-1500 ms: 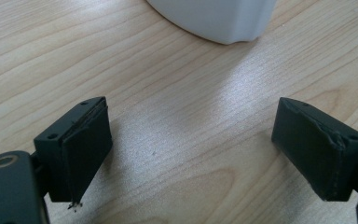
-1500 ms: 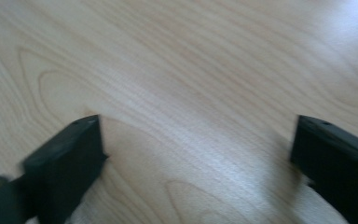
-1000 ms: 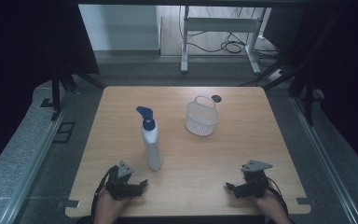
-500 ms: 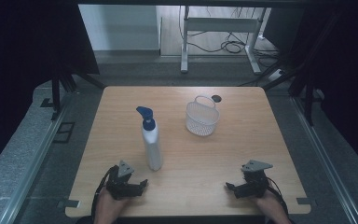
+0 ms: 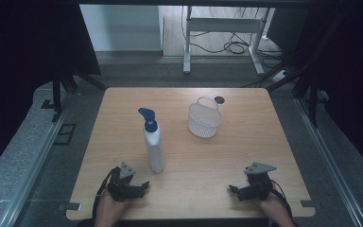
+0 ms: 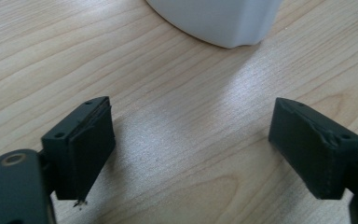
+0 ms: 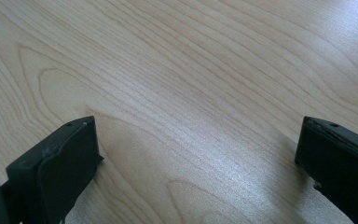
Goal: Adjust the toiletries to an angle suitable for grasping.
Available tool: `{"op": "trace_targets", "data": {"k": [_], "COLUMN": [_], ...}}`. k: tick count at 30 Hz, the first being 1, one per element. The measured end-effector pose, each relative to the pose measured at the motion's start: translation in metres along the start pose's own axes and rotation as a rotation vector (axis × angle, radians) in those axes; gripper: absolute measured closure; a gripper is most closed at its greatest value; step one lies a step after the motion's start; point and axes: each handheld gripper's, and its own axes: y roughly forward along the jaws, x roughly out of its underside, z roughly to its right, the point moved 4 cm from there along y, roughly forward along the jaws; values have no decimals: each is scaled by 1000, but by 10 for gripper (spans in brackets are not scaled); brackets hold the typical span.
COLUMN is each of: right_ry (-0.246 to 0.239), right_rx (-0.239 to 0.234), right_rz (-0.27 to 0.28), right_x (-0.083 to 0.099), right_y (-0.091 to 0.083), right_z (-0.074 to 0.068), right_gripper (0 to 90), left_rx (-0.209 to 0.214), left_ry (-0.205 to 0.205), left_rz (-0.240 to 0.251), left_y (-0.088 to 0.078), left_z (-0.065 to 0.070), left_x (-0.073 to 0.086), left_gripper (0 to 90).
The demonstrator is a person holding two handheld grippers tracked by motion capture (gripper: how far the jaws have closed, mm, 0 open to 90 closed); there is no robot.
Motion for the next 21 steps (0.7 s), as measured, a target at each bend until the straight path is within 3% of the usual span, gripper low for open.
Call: {"op": "trace_targets", "data": {"k": [5,12,21], "right_ry": [0,0,0], "right_rx": [0,0,0], "right_rz": [0,0,-1], "right_x": [0,0,0], "right_y": [0,0,0], "right_z": [0,0,0], "right_gripper": [0,0,0], "left_rx": [4,7,2], "left_ry": [-12,-42,-37], "left_rz": [-8,9,7], "left_y": [-3,-8,-12], "left_z": [-2,-6,-10], "left_x": [-1,-5,-7], "left_gripper": [218,205,209]}}
